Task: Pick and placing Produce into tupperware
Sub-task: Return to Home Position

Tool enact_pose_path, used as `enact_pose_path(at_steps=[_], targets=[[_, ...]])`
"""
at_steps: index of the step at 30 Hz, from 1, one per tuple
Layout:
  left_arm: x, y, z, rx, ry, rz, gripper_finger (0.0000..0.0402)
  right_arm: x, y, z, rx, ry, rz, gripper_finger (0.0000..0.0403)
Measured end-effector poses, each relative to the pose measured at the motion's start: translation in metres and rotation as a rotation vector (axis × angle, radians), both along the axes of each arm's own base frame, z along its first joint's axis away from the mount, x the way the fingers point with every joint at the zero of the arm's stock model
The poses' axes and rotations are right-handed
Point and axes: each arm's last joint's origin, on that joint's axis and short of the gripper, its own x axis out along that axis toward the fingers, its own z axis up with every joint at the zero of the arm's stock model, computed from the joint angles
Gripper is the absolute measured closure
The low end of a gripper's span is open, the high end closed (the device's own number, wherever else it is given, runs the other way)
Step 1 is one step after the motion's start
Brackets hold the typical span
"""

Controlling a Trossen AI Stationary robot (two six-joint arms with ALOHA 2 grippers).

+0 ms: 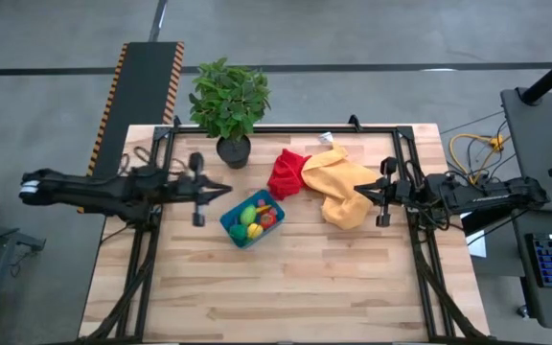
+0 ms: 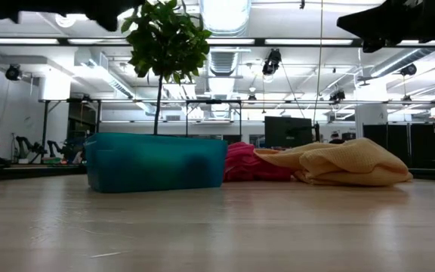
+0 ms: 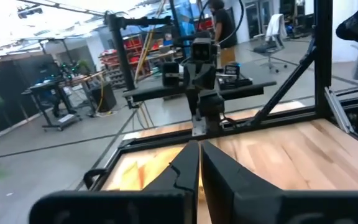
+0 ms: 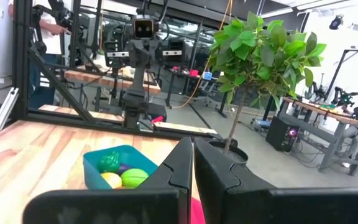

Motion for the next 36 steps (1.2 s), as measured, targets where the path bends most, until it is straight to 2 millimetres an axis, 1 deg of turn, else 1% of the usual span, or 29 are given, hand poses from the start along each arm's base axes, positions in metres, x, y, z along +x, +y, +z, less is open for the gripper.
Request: enact_pose_path(at_steps=[3,5,13,17,21,23,27,32,36], targets=[[-0.024,-0.002,-0.004,-0.006,0.002,-0.015,0.0401,0.0,0.0,0.0,0.0,-0.001,0.0,0.0394],[-0.035,-0.004,-0.007,-0.024,0.001,-0.033,0.0401,0.0,0.0,0.0,0.0,0.002,0.0,0.0394],[-0.06,-0.004,-0.032,-0.052,0.022,-0.009,0.0401,0.0,0.0,-0.002,-0.009,0.018,-0.001,0.0394],[-0.069,-0.002,-0.045,-0.069,0.031,0.002,0.0401,0.0,0.0,-0.002,-0.016,0.018,-0.002,0.0394],[-0.077,-0.002,-0.057,-0.074,0.0,0.002,0.0402,0.0,0.0,-0.002,-0.035,0.021,-0.004,0.0394],[-0.08,-0.001,-0.065,-0.081,0.001,0.001,0.0401,0.0,0.0,-0.002,-0.037,0.021,-0.004,0.0394],[-0.085,-0.001,-0.075,-0.106,-0.028,-0.001,0.0402,0.0,0.0,-0.001,-0.053,0.021,-0.005,0.0394],[-0.085,0.0,-0.088,-0.127,0.021,0.013,0.0402,0.0,0.0,-0.001,-0.056,0.021,-0.008,0.0394],[-0.082,0.0,-0.092,-0.15,0.026,0.034,0.0402,0.0,0.0,0.0,-0.056,0.017,-0.02,0.0394]])
